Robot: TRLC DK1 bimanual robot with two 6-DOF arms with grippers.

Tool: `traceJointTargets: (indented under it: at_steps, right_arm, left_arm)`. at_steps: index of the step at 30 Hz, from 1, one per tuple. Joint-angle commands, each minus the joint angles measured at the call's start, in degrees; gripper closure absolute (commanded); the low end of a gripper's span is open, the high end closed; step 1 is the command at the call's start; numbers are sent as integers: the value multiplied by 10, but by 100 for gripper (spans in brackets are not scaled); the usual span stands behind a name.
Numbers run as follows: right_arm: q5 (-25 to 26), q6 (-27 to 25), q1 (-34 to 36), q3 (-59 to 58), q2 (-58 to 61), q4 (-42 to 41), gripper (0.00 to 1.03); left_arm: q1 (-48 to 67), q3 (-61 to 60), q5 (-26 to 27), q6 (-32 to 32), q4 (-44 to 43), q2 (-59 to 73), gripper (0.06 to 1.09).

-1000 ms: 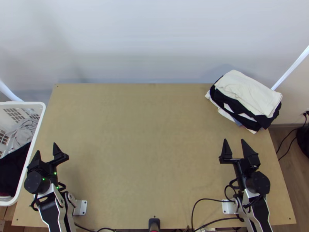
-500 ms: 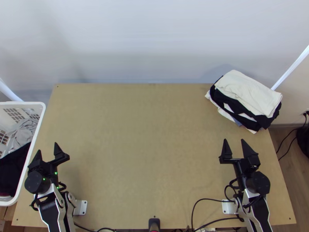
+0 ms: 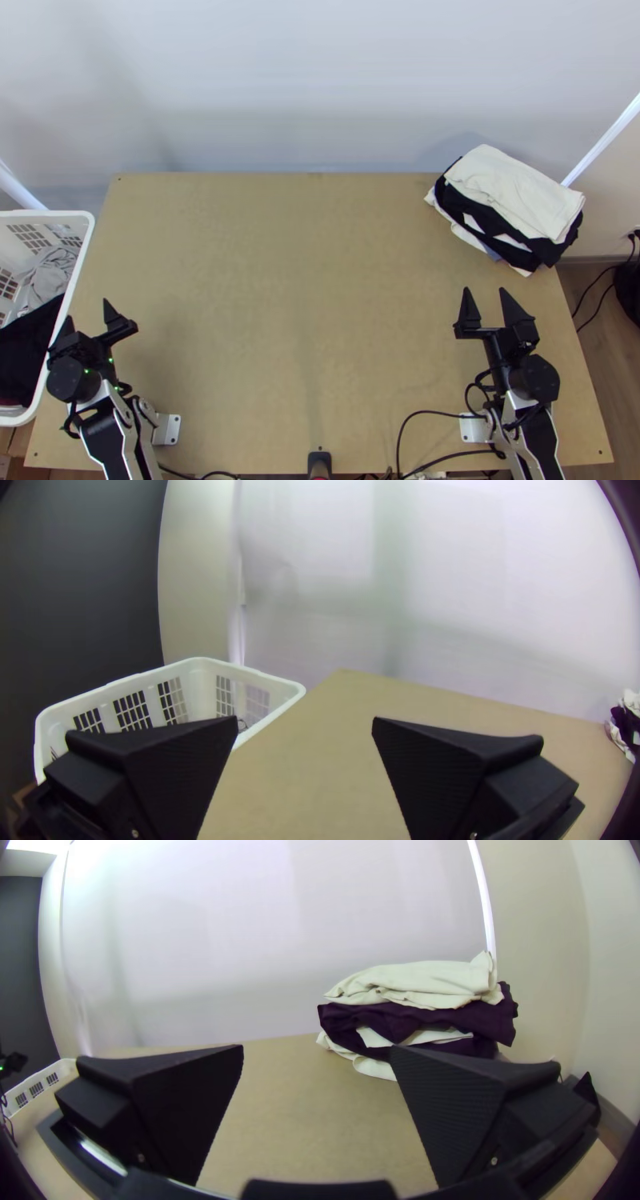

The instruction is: Fold the t-shirt

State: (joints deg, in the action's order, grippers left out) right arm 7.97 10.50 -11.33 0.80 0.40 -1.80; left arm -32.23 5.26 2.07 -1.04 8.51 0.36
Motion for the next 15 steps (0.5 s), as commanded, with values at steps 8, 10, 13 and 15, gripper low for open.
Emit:
traceJointTargets:
  at_steps: [8, 10, 13, 15]
  right_arm:
    - [1, 7, -1, -5, -5, 8, 4]
    - [1, 7, -1, -5, -5, 8, 4]
    - [1, 7, -1, -5, -5, 8, 4]
    - [1, 8, -1, -5, -5, 7, 4]
  left_arm:
    - [-33, 27, 0, 23, 12, -4, 10]
    - [-30, 83, 4, 7, 38, 12, 10]
    - [-28, 172, 5, -24, 47, 75, 10]
    - [-31, 237, 4, -44, 48, 142, 10]
